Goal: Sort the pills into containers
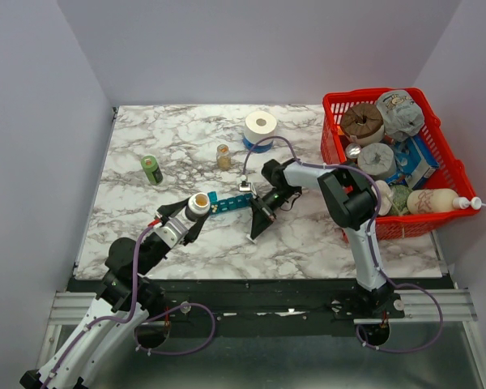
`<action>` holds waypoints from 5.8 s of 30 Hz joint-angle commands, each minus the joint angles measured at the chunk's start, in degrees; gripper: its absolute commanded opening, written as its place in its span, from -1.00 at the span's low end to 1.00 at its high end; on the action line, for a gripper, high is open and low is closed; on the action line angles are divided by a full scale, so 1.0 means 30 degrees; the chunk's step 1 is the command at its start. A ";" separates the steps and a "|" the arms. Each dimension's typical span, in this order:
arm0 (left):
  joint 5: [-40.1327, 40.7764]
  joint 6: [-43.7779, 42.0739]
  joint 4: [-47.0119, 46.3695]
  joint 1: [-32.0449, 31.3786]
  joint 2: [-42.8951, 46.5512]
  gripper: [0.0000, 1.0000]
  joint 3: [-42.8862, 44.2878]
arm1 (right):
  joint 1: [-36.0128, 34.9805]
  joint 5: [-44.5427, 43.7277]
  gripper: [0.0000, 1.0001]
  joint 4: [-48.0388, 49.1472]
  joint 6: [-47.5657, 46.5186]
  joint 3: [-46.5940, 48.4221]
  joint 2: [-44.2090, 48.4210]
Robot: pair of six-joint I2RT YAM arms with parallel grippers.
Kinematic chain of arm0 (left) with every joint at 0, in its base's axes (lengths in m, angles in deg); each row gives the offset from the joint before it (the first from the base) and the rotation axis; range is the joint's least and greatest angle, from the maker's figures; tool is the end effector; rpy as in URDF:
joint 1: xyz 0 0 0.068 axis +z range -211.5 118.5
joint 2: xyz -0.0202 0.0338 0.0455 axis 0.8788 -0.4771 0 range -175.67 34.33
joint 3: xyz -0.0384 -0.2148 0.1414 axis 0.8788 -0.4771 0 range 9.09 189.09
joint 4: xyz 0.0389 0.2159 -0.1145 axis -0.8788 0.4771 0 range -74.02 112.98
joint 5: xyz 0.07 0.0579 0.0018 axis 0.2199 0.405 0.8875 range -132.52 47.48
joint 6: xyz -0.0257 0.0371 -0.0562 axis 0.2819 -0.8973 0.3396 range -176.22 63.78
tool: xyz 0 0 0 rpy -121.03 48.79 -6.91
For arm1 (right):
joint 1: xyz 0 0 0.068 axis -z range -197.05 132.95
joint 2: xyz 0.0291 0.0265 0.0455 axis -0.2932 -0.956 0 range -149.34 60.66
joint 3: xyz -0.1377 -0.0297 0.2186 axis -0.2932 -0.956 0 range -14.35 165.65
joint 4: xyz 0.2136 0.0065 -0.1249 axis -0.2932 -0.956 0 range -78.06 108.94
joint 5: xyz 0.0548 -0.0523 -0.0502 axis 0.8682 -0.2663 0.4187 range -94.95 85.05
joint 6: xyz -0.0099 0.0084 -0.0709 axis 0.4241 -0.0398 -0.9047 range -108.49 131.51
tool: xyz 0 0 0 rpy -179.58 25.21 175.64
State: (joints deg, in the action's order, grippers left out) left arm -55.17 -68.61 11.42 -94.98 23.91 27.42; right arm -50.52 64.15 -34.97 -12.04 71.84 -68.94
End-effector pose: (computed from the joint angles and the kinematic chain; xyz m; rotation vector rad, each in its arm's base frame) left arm 0.0946 -0.0782 0.2784 0.7030 1.1797 -0.4583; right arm 0.2830 0.2539 0.0978 1.0649 -2.1844 -1.6523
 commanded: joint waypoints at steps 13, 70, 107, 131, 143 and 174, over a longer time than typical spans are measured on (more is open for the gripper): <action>-0.0326 0.0143 -0.0473 0.0055 -0.0103 -1.00 0.0600 | 0.0699 0.0784 -0.63 -0.0077 -0.0060 0.0624 -0.0511; -0.6566 0.4039 -0.4135 0.0084 -0.6166 -1.00 0.0366 | -0.2522 -0.4107 0.99 0.1944 -1.1574 0.3993 1.2264; -0.5952 0.3981 -0.3959 0.0084 -0.6284 -1.00 0.0512 | -0.5453 -0.4958 -0.49 0.1358 -0.9054 0.4375 1.0270; -0.1615 0.3920 0.0054 0.0083 -0.5929 0.97 0.1828 | -0.1002 -1.4154 -0.62 0.8271 -0.4689 -0.6521 1.3757; -0.0562 1.1828 0.0494 0.0084 -1.0443 0.84 0.2446 | -0.0590 -1.5241 -0.40 0.9649 -0.4513 -0.8574 1.3259; 0.7876 1.9510 0.5496 -0.4691 -2.2507 -0.01 0.6485 | 0.1369 -0.9712 1.00 0.7168 -0.1875 -0.5237 1.5664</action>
State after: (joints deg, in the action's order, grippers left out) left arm -37.99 -9.13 18.77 -106.30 -38.36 41.36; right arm -50.09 22.79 -7.69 -21.73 50.49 -21.86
